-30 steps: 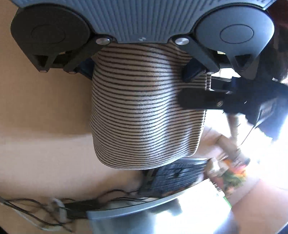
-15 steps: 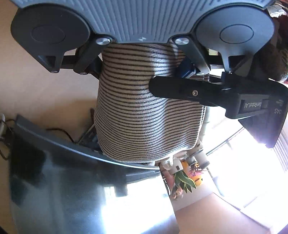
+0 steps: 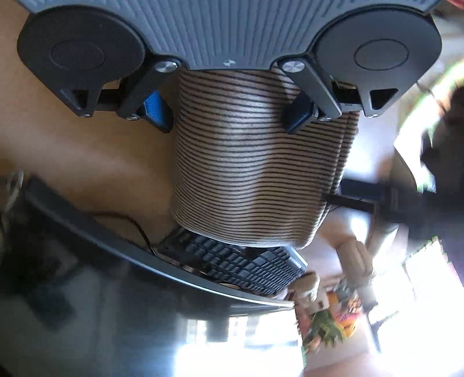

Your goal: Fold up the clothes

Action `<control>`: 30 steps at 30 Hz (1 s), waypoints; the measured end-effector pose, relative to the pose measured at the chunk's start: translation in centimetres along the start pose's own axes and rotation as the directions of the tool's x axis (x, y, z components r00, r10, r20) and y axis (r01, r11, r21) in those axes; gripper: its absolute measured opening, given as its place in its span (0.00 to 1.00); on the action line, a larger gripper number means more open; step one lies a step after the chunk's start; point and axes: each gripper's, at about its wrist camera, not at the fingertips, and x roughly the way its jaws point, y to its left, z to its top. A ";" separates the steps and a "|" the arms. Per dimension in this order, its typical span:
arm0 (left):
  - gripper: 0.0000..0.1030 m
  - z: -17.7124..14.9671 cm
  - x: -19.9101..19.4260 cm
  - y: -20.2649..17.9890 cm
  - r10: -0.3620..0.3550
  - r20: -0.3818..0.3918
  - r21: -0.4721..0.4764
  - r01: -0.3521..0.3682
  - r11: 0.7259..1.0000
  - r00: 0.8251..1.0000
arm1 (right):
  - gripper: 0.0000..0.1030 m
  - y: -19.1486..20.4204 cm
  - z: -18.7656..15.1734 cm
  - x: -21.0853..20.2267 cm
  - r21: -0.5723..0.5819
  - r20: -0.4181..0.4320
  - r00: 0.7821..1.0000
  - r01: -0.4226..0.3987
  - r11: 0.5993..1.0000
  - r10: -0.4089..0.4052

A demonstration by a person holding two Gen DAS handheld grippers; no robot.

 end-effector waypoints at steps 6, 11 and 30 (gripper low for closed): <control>0.98 2.6 2.9 -3.4 -0.129 0.015 0.102 0.127 0.987 0.991 | 0.84 1.6 -0.3 -0.6 -0.072 -0.007 0.999 0.052 0.996 -0.053; 0.97 1.5 7.7 0.1 -0.169 -0.094 -0.044 0.165 0.985 0.981 | 0.84 1.8 0.3 -2.9 -0.083 0.027 0.993 0.113 0.990 -0.111; 0.97 -1.6 0.1 2.3 -0.070 -0.026 -0.027 0.069 0.997 0.997 | 0.92 3.5 1.4 -1.7 -0.184 -0.025 0.998 -0.065 0.981 0.062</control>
